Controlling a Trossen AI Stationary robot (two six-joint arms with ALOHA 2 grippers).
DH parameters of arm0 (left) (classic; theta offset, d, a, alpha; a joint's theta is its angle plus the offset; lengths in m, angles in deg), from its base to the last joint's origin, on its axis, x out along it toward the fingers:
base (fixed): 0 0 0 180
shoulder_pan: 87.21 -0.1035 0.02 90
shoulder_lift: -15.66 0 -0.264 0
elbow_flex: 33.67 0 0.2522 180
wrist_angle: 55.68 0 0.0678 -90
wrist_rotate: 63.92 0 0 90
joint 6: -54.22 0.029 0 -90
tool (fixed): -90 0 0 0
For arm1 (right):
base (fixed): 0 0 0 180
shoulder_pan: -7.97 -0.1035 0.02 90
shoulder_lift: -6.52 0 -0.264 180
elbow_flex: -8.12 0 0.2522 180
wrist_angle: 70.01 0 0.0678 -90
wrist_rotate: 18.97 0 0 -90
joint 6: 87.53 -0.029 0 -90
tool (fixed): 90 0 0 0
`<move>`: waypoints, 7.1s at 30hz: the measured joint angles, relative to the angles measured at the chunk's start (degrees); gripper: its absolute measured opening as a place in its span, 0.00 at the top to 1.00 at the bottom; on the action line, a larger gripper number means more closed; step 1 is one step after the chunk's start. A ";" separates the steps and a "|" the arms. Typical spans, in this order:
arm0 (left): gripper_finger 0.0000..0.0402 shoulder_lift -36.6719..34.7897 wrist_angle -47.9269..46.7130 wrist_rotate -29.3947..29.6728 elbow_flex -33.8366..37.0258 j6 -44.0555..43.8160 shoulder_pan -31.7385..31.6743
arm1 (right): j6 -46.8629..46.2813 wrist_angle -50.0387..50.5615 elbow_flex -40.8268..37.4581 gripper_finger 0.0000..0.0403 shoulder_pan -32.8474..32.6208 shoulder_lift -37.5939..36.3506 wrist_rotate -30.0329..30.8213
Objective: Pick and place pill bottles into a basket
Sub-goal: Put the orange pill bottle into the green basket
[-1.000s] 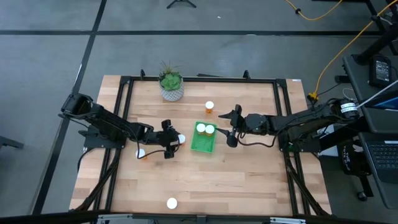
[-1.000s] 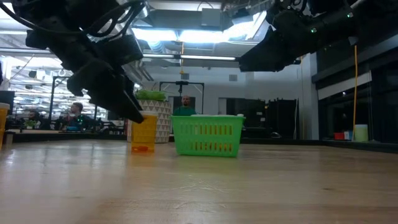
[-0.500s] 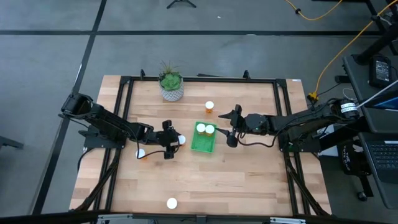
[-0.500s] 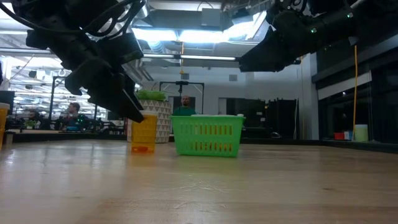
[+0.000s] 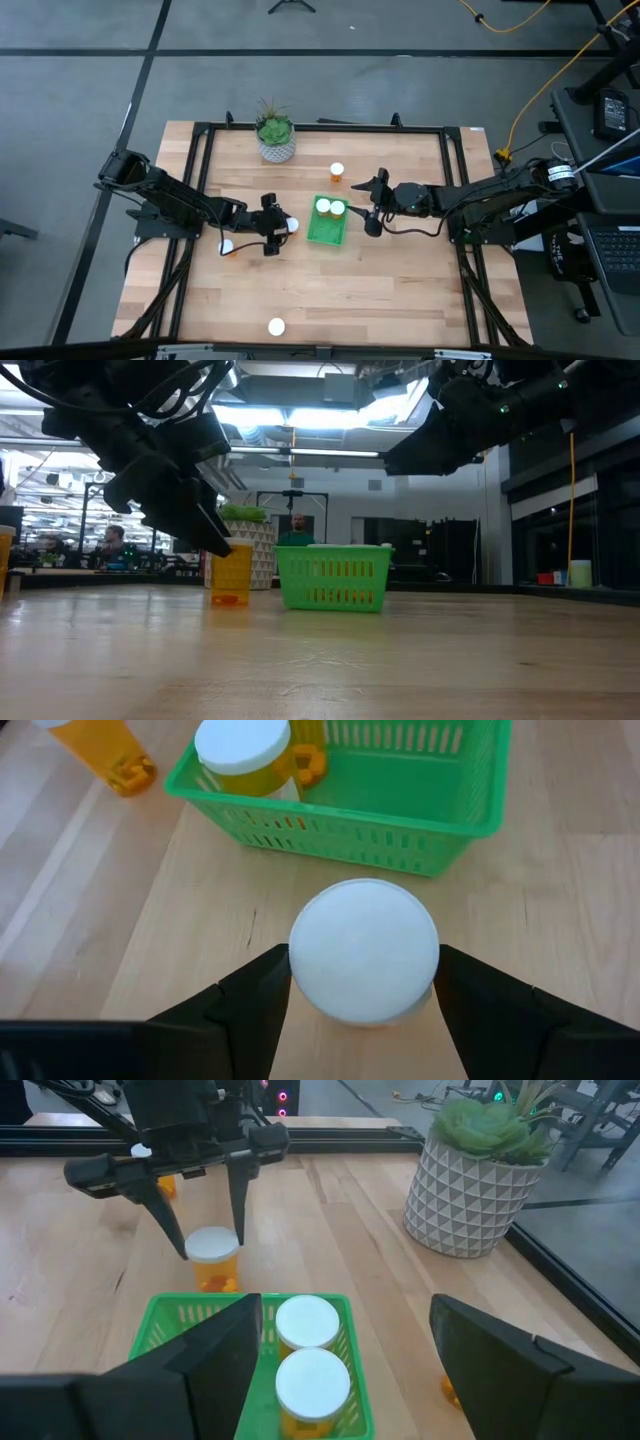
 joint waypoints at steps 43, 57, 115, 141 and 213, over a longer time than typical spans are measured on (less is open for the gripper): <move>0.48 -12.00 0.46 2.49 -2.69 15.56 0.02 | -1.22 0.82 0.00 0.28 0.00 0.02 0.00; 0.48 -6.67 13.97 -5.29 -2.78 20.52 -0.76 | -1.14 0.56 0.00 0.28 0.00 0.02 0.00; 0.48 16.90 13.93 -18.36 -15.87 19.93 -9.75 | -1.53 1.07 0.00 0.28 0.00 0.02 0.00; 0.48 16.90 12.42 -18.38 -18.01 19.75 -11.30 | -1.55 1.07 0.00 0.28 0.00 0.02 -0.02; 0.48 24.79 2.25 -15.34 -27.06 28.46 -10.73 | -2.80 2.36 -0.02 0.28 0.00 0.02 -0.02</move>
